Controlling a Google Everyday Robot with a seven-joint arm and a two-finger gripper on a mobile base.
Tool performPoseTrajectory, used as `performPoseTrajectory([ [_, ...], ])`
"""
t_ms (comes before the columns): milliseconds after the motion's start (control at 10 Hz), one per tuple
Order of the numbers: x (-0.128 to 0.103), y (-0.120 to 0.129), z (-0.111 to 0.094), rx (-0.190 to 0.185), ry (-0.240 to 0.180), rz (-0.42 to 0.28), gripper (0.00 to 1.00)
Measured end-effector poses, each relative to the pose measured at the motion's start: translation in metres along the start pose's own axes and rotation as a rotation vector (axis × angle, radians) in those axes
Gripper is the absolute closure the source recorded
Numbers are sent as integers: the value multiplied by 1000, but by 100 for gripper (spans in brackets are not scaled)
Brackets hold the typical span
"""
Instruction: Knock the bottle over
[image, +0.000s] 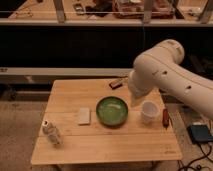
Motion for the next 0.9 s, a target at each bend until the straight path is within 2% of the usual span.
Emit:
performPoseTrajectory([
  [300, -134, 1, -15, 13, -142, -196, 35],
  [500, -197, 7, -17, 14, -230, -276, 35],
  [600, -205, 9, -17, 12, -244, -282, 35],
  [900, -204, 8, -17, 15, -239, -283, 35],
])
